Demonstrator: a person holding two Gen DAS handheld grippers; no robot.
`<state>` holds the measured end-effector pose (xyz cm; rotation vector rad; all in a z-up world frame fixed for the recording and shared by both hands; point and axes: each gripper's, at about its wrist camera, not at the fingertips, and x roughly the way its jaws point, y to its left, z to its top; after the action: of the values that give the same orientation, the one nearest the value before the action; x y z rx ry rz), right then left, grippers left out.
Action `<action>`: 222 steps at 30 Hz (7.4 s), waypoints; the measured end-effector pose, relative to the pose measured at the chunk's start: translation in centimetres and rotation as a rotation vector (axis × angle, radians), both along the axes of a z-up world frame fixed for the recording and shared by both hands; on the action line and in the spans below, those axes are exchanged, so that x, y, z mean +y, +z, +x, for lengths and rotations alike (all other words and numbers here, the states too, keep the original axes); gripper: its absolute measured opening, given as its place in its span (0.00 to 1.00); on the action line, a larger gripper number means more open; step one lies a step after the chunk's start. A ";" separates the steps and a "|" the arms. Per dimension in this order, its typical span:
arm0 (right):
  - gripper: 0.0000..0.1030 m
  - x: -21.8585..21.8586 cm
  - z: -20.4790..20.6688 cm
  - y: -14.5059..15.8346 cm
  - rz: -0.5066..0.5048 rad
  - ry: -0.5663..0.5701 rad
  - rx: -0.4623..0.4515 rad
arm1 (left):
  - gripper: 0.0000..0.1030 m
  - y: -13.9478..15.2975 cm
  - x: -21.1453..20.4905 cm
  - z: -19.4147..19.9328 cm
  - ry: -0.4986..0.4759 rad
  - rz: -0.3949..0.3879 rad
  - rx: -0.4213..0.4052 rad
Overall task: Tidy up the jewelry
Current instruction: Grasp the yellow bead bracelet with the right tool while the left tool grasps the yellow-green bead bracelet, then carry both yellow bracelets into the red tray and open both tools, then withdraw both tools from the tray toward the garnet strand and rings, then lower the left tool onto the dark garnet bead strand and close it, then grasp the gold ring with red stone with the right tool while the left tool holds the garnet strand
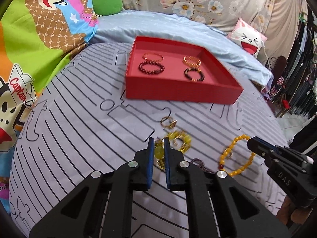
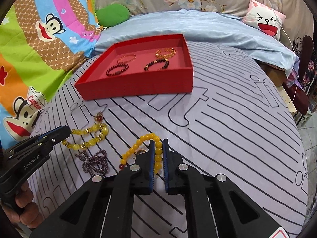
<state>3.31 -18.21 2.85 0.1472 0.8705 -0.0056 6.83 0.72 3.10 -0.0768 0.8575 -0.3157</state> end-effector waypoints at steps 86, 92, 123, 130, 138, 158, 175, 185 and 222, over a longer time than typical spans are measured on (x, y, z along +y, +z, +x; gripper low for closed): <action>0.13 -1.1 11.0 1.9 0.019 0.036 -0.059 | 0.31 2.9 -1.3 10.8 0.057 0.093 -0.137; 0.13 -0.9 8.5 1.8 0.035 0.037 -0.053 | 0.31 2.7 -0.9 8.5 0.057 0.091 -0.132; 0.21 -0.6 -0.5 -2.2 0.070 0.021 0.034 | 0.43 -1.7 -0.3 -2.6 0.001 0.036 -0.034; 0.21 -1.1 -1.0 -2.0 0.076 0.012 0.028 | 0.43 -2.3 -1.5 -3.7 -0.033 0.029 -0.005; 0.21 -1.6 -1.2 -1.6 0.087 -0.002 0.018 | 0.52 -2.5 -2.8 -2.9 -0.015 0.021 0.018; 0.22 0.0 -1.1 -1.7 0.097 0.044 0.021 | 0.12 -3.1 -0.7 -3.0 -0.005 0.003 0.020; 0.22 5.7 4.1 -1.5 0.084 0.179 0.012 | 0.12 -3.3 3.7 -2.4 0.104 0.023 0.007; 0.22 8.2 7.4 -2.7 0.071 0.230 0.037 | 0.13 -3.5 4.7 -1.3 0.116 -0.003 0.019; 0.11 2.6 4.4 0.8 0.121 0.110 -0.037 | 0.06 -1.0 4.5 -0.9 0.092 -0.069 0.001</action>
<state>7.71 -15.65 3.69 0.2117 0.8414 0.1521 5.98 5.20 2.14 -0.1800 0.8414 -0.2587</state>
